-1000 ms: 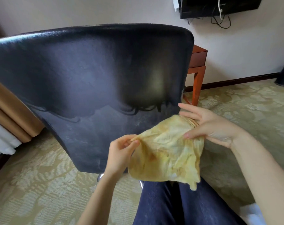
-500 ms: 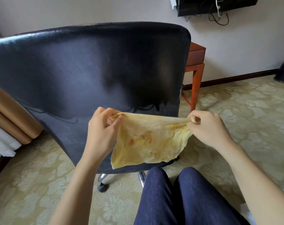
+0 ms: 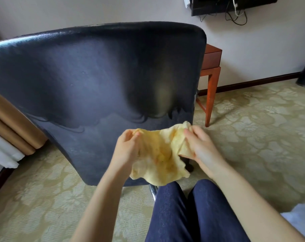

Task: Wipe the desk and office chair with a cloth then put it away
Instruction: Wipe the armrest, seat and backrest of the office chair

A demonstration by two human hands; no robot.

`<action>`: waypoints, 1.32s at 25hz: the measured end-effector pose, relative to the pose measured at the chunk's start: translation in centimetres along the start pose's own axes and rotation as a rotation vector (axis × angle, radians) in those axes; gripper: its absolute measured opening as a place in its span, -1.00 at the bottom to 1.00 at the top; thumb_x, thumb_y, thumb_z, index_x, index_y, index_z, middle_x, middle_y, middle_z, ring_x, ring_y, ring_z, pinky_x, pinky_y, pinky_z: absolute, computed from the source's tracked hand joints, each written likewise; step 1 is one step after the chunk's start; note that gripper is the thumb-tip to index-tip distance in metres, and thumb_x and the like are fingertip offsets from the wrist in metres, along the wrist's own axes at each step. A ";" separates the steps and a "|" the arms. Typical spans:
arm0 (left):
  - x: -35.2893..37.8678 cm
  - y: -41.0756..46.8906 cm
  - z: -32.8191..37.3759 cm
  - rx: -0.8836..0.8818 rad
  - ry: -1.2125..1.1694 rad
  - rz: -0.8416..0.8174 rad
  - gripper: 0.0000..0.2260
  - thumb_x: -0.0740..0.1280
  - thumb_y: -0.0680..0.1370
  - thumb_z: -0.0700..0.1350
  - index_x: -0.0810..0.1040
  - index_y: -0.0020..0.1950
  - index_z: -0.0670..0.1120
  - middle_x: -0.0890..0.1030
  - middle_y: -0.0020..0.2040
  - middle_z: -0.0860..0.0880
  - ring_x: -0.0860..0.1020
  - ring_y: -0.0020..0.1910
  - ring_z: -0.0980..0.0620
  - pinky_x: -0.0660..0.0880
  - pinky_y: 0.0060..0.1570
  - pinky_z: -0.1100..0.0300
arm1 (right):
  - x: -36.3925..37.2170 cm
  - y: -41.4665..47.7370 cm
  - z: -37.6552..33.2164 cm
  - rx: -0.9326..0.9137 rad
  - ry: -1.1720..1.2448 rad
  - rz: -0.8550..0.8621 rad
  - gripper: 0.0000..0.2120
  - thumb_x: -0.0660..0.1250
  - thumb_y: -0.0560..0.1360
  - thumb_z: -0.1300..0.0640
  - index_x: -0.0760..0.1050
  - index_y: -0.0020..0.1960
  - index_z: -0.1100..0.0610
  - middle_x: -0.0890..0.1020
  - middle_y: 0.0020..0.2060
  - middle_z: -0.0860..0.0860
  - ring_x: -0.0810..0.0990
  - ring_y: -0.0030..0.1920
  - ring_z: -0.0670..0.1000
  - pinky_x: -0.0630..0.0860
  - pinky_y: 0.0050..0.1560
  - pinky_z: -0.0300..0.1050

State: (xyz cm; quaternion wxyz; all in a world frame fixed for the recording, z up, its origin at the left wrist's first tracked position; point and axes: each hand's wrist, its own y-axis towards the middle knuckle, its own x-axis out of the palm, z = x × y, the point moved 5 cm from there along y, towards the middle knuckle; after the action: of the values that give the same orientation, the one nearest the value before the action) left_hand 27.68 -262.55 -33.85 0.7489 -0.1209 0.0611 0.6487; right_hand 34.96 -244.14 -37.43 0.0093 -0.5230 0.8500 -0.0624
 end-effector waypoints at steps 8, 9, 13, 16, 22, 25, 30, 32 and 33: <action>2.5 -1.6 -0.4 0.068 -0.299 -0.071 -0.76 0.44 0.46 -0.16 0.54 0.11 -0.12 0.66 -0.01 -0.13 0.64 0.00 -0.06 0.58 0.00 0.05 | 6.2 -4.6 -0.3 -0.804 -0.631 -0.161 -0.46 0.33 0.51 0.22 0.28 0.46 0.11 0.35 0.41 -0.08 0.19 0.46 -0.16 0.16 0.45 -0.20; 2.0 -1.4 -0.2 0.091 -0.275 -0.015 -0.81 0.42 0.47 -0.21 0.55 0.07 -0.11 0.66 -0.05 -0.11 0.63 -0.04 -0.06 0.57 -0.02 0.05 | 6.1 -4.8 0.0 -0.812 -0.571 -0.205 -0.44 0.34 0.50 0.25 0.27 0.46 0.09 0.32 0.43 -0.09 0.17 0.47 -0.16 0.15 0.46 -0.22; 1.2 -2.1 2.0 0.346 -0.053 0.000 -0.83 0.34 0.50 -0.28 0.56 -0.09 0.00 0.60 -0.27 0.12 0.54 -0.27 0.18 0.47 -0.34 0.34 | 4.1 -4.2 0.9 -0.531 0.035 -0.064 -0.48 0.31 0.46 0.17 0.35 0.38 -0.12 0.40 0.39 -0.18 0.28 0.43 -0.15 0.29 0.40 -0.07; 3.4 -3.9 3.9 0.503 0.161 -0.267 -0.85 0.37 0.49 -0.19 0.60 0.02 0.01 0.64 -0.15 0.15 0.55 -0.28 0.24 0.45 -0.32 0.33 | 5.0 -3.3 2.2 -0.213 0.415 -0.158 -0.60 0.23 0.57 -0.04 0.32 0.39 -0.08 0.51 0.26 -0.26 0.43 0.31 -0.23 0.43 0.25 -0.13; 6.5 -5.4 4.5 0.650 0.687 -0.476 -0.54 0.20 0.58 0.11 0.30 0.48 0.07 0.36 0.44 0.13 0.31 0.40 0.17 0.28 0.33 0.27 | 2.6 -1.5 1.8 0.042 0.879 0.172 -0.68 0.20 0.57 -0.09 0.48 0.24 0.03 0.67 -0.02 -0.05 0.66 -0.05 -0.14 0.54 -0.01 -0.12; 5.4 -4.7 5.5 0.749 0.608 -0.380 -0.61 0.18 0.60 0.08 0.38 0.42 0.09 0.30 0.45 0.21 0.21 0.45 0.22 0.19 0.42 0.21 | -0.8 0.9 -1.7 -0.068 0.978 0.355 -0.44 0.18 0.52 -0.26 0.32 0.42 -0.02 0.57 0.22 0.03 0.60 0.14 0.03 0.50 0.16 0.00; 3.9 -1.9 7.6 1.027 0.926 0.101 -0.52 0.27 0.56 -0.08 0.30 0.48 -0.04 0.08 0.56 -0.05 -0.05 0.54 -0.14 -0.09 0.43 -0.21 | -1.7 2.7 -10.1 -0.759 0.267 0.690 -0.42 0.25 0.56 -0.03 0.12 0.51 0.00 0.32 0.43 -0.01 0.36 0.37 -0.05 0.38 0.34 -0.06; 3.2 -0.7 7.9 1.029 1.059 0.264 -0.43 0.33 0.50 -0.13 0.26 0.50 -0.07 0.05 0.56 -0.12 -0.04 0.52 -0.27 -0.06 0.37 -0.34 | 0.8 3.5 -11.0 -1.033 -0.167 0.658 -0.45 0.29 0.56 0.16 0.19 0.48 0.19 0.16 0.48 0.14 0.15 0.48 0.09 0.13 0.49 -0.06; 2.8 -0.2 7.7 1.023 1.102 0.306 -0.38 0.35 0.48 -0.15 0.23 0.51 -0.07 0.03 0.56 -0.12 -0.04 0.52 -0.28 -0.06 0.36 -0.37 | 2.0 4.2 -10.7 -1.169 -0.396 0.624 -0.51 0.31 0.55 0.23 0.26 0.43 0.24 0.17 0.44 0.17 0.13 0.48 0.17 0.10 0.50 -0.02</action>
State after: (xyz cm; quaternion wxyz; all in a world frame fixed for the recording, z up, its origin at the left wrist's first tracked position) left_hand 27.82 -257.84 -27.10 0.4747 -0.0554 0.7341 0.4823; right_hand 29.42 -243.01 -27.20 -0.1014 -0.1746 0.8371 0.5084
